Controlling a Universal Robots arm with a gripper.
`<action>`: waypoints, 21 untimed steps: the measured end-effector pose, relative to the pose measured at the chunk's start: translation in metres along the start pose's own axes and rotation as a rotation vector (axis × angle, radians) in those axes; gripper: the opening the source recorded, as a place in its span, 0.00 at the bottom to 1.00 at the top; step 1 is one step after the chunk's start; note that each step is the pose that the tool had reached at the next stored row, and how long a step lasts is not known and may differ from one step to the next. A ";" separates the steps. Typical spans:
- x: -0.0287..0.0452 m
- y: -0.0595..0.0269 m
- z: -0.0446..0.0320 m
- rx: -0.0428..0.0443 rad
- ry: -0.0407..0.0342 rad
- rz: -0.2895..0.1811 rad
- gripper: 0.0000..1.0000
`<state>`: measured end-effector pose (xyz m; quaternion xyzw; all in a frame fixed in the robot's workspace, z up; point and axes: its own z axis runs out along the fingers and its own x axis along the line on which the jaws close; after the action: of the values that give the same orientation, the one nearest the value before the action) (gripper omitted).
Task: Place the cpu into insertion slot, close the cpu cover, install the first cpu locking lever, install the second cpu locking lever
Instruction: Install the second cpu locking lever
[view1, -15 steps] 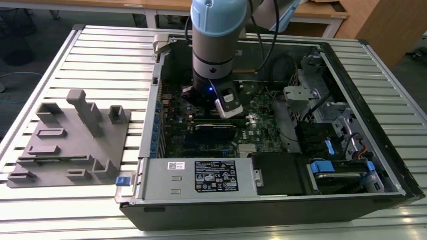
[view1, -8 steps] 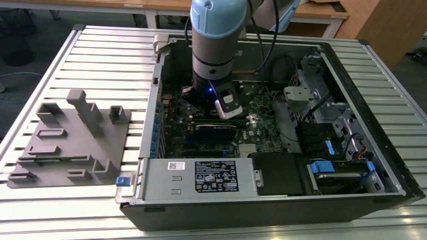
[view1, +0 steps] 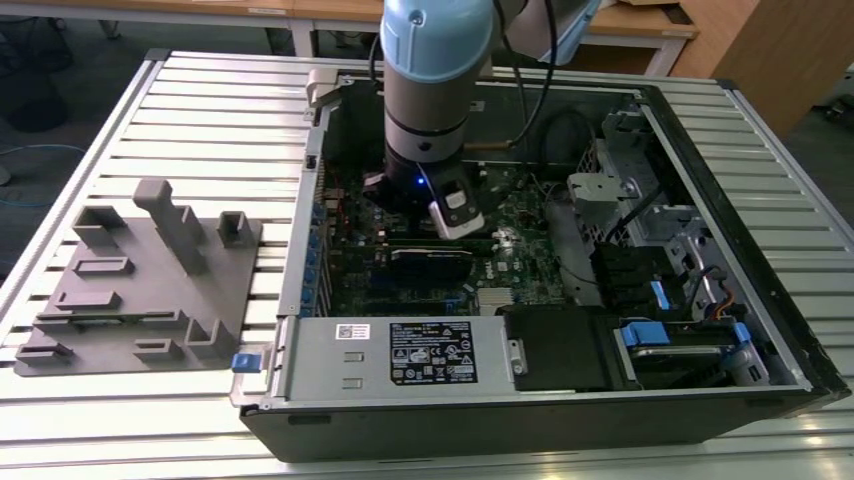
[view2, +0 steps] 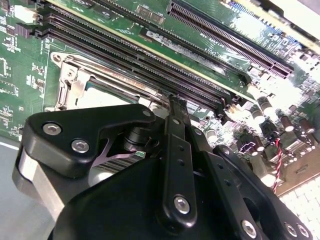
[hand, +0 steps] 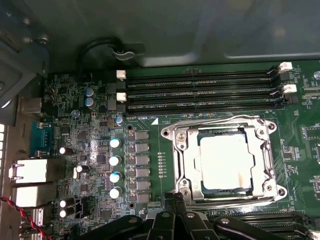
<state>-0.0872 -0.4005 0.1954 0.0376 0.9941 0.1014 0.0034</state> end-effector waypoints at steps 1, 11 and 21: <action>0.0002 -0.0001 0.0004 -0.0008 0.0001 0.000 0.11; 0.0028 -0.0006 0.0016 -0.0027 0.0002 0.000 0.11; 0.0030 -0.0011 0.0015 -0.0026 -0.0012 0.000 0.11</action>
<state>-0.0902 -0.4011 0.1937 0.0376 0.9940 0.1027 0.0040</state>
